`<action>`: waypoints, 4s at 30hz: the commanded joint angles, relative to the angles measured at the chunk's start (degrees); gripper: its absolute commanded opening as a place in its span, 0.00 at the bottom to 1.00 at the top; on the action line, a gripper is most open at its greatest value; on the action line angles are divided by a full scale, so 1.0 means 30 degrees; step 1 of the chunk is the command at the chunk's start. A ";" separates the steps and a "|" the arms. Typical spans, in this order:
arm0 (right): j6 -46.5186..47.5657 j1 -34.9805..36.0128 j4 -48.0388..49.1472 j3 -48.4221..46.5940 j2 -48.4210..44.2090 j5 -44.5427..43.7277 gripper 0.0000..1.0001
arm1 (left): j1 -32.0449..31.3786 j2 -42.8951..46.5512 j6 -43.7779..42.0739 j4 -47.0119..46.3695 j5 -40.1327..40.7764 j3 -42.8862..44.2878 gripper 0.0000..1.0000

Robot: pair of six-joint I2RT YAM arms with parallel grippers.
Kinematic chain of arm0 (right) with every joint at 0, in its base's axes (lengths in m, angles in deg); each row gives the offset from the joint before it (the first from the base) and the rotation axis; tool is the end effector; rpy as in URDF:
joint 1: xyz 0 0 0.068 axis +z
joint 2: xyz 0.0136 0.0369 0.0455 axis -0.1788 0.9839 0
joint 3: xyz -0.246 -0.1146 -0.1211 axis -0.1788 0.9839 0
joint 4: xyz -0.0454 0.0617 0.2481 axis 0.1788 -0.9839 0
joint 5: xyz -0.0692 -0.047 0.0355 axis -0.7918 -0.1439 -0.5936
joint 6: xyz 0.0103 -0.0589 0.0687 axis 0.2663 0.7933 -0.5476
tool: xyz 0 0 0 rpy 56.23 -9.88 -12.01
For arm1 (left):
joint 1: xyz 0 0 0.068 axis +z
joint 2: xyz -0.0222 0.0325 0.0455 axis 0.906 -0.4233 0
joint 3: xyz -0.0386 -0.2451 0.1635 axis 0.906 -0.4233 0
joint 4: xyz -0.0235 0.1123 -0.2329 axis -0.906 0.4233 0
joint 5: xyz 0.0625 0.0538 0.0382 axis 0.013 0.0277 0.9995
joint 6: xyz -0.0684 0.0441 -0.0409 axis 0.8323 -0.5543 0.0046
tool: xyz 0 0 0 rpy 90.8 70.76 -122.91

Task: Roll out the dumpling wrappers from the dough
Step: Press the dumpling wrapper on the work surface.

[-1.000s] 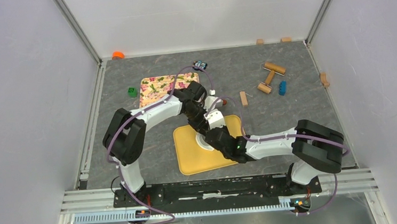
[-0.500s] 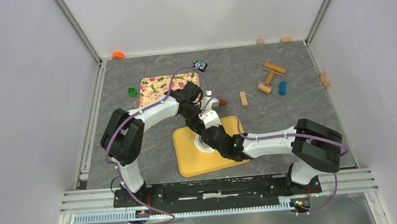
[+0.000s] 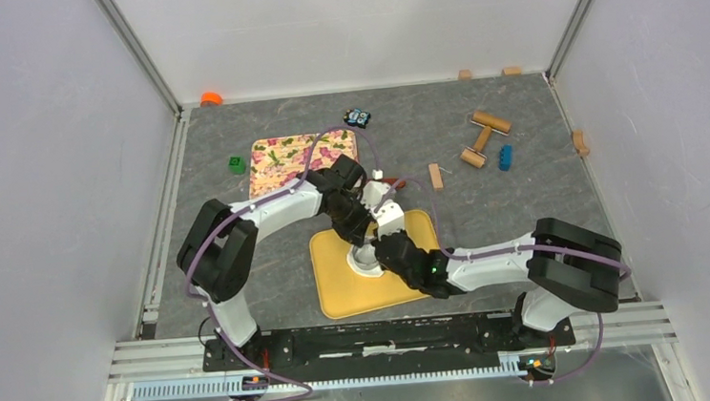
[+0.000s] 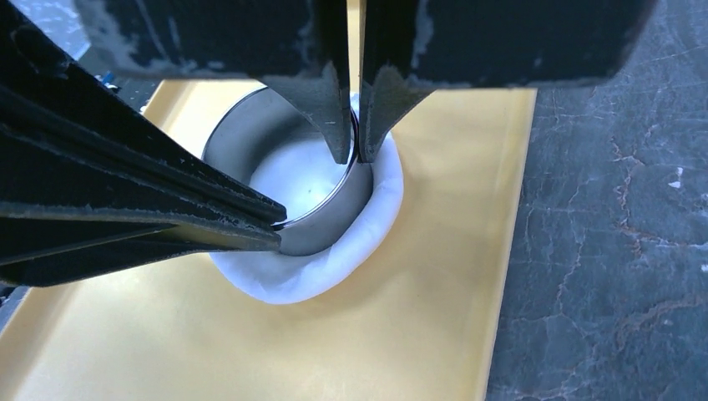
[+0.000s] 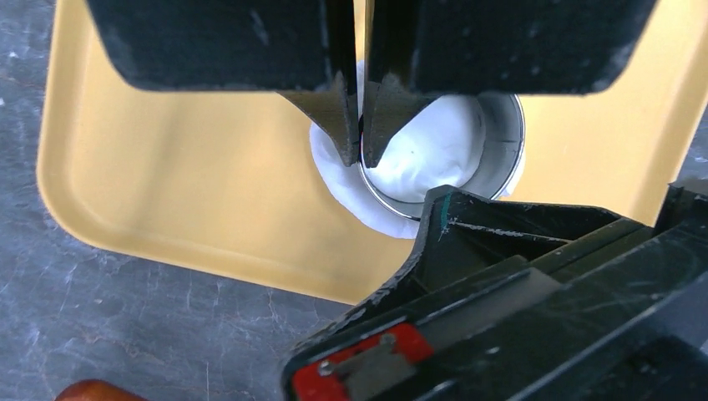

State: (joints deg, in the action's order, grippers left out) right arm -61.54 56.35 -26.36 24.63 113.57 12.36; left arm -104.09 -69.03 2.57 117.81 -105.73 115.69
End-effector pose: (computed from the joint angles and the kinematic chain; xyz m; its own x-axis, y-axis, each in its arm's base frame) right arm 0.1676 0.2711 0.1529 -0.4882 -0.1515 -0.8595 -0.3924 0.9177 0.0611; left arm 0.2606 -0.2553 0.1598 -0.5439 0.7453 -0.3856 0.8375 0.4533 -0.3051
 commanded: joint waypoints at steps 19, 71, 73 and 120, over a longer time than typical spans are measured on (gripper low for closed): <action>-0.0590 0.0692 -0.1912 0.3641 0.2119 0.2595 0.00 | 0.1560 -0.2563 -0.3670 -0.0508 0.6154 0.0183 0.02; -0.2910 0.2043 -0.3143 0.6239 -0.2742 -0.1320 0.00 | -0.0144 -0.3304 -0.6081 0.1219 0.2714 0.1455 0.02; -0.2386 0.2040 -0.3135 0.5614 -0.2818 -0.0953 0.00 | -0.0124 -0.2996 -0.5726 0.1090 0.2807 0.1386 0.02; 0.2256 -0.1481 0.3746 -0.0341 -0.0398 0.1810 0.41 | 0.0498 0.0744 0.0882 -0.3588 0.6127 -0.0732 0.02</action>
State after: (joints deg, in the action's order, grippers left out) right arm -54.94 52.66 -17.31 27.40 109.75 16.80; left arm -102.54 -65.49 5.41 107.69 -87.33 111.82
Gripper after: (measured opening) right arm 0.406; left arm 0.046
